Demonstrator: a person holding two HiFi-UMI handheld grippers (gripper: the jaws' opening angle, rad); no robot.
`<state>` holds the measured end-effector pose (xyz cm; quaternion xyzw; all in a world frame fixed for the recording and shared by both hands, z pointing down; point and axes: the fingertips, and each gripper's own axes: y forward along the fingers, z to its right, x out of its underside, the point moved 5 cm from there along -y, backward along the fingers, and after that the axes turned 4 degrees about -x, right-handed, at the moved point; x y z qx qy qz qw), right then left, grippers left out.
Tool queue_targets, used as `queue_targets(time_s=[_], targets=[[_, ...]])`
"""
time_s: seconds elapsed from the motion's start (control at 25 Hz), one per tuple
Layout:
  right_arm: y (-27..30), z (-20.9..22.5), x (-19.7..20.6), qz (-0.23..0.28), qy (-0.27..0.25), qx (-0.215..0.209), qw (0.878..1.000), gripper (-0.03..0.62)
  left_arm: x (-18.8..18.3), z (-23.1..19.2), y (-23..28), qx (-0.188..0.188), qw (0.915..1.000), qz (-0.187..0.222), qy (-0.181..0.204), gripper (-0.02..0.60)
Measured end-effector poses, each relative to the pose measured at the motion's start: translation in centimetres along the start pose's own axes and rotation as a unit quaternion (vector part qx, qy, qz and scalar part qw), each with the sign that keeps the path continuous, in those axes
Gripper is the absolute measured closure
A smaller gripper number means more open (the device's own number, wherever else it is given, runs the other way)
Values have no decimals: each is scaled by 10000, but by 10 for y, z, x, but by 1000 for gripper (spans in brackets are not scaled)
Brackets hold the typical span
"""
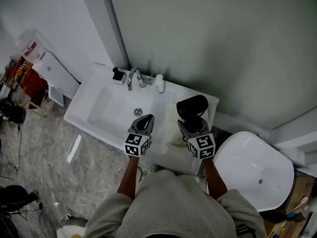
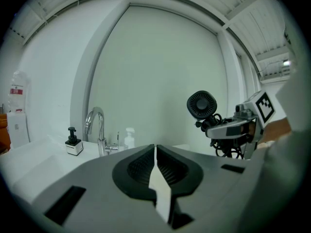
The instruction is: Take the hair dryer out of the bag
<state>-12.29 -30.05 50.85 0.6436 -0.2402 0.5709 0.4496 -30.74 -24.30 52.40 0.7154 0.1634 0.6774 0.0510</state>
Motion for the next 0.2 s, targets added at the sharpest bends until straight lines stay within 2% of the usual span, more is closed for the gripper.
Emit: queue_targets(time_s=[0.2], targets=[[-3, 1, 0, -24, 8, 50, 10000, 349, -1, 5, 2, 67, 10000, -5, 20, 563]])
